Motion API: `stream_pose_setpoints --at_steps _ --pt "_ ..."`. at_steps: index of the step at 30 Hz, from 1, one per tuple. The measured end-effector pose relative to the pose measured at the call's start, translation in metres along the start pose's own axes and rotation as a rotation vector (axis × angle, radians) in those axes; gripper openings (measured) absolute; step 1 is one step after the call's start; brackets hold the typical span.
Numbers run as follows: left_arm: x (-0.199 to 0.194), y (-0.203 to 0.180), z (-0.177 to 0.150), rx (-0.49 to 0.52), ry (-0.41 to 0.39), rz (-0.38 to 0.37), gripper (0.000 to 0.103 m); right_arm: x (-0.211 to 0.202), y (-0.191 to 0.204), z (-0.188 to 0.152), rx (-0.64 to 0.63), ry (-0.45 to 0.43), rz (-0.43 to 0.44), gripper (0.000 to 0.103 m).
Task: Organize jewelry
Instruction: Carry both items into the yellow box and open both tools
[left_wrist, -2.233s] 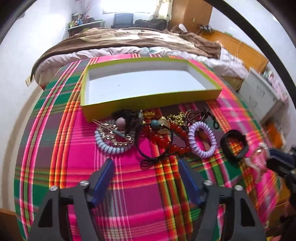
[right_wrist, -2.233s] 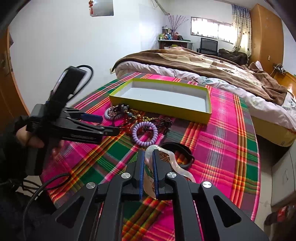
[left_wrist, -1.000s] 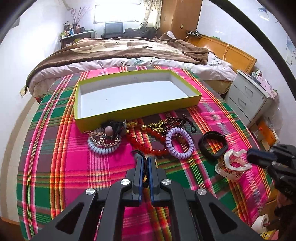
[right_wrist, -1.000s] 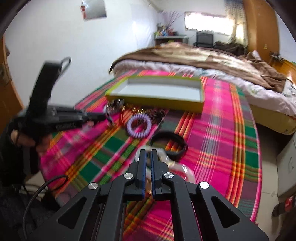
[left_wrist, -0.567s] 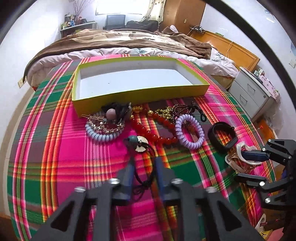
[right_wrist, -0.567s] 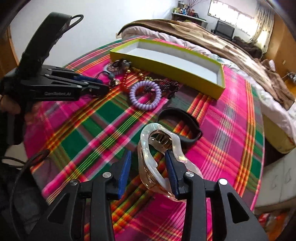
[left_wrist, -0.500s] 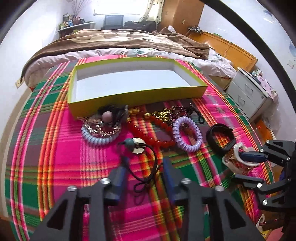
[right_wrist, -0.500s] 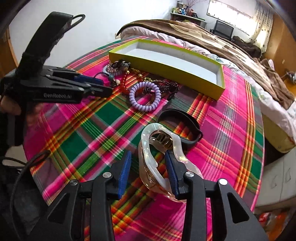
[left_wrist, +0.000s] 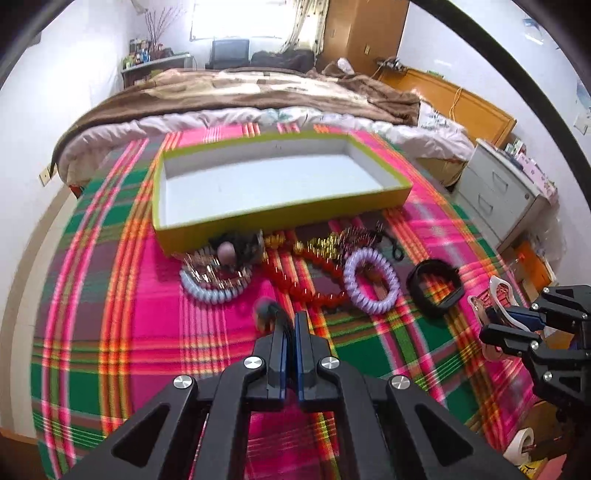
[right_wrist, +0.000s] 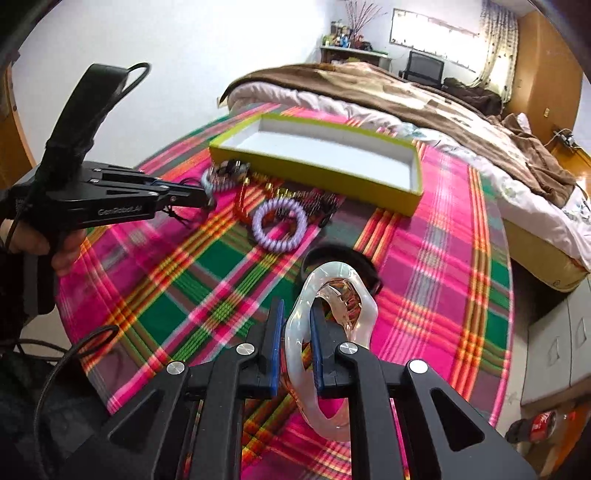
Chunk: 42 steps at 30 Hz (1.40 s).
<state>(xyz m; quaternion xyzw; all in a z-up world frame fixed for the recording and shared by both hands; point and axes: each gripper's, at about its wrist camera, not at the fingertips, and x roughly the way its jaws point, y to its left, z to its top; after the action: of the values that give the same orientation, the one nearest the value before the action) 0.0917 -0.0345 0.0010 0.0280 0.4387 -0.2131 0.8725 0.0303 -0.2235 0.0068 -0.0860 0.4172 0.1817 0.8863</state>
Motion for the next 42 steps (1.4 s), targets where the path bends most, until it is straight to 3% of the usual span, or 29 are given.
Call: stream_pose_setpoints --at_steps 13,21,32,42 --pt "-0.041 0.014 0.039 -0.017 -0.099 -0.019 0.003 -0.019 -0.014 0.051 0.025 -0.122 -0.024 0.013" --pt "-0.042 0.035 0.082 -0.036 -0.135 -0.035 0.003 -0.001 -0.036 0.098 0.021 -0.145 -0.056 0.013" --pt "0.009 0.058 0.128 -0.059 -0.099 -0.055 0.003 0.074 -0.072 0.148 0.016 -0.057 -0.068 0.013" --pt "0.079 0.073 0.149 -0.083 -0.012 -0.047 0.003 0.145 -0.091 0.165 0.010 0.058 -0.089 0.013"
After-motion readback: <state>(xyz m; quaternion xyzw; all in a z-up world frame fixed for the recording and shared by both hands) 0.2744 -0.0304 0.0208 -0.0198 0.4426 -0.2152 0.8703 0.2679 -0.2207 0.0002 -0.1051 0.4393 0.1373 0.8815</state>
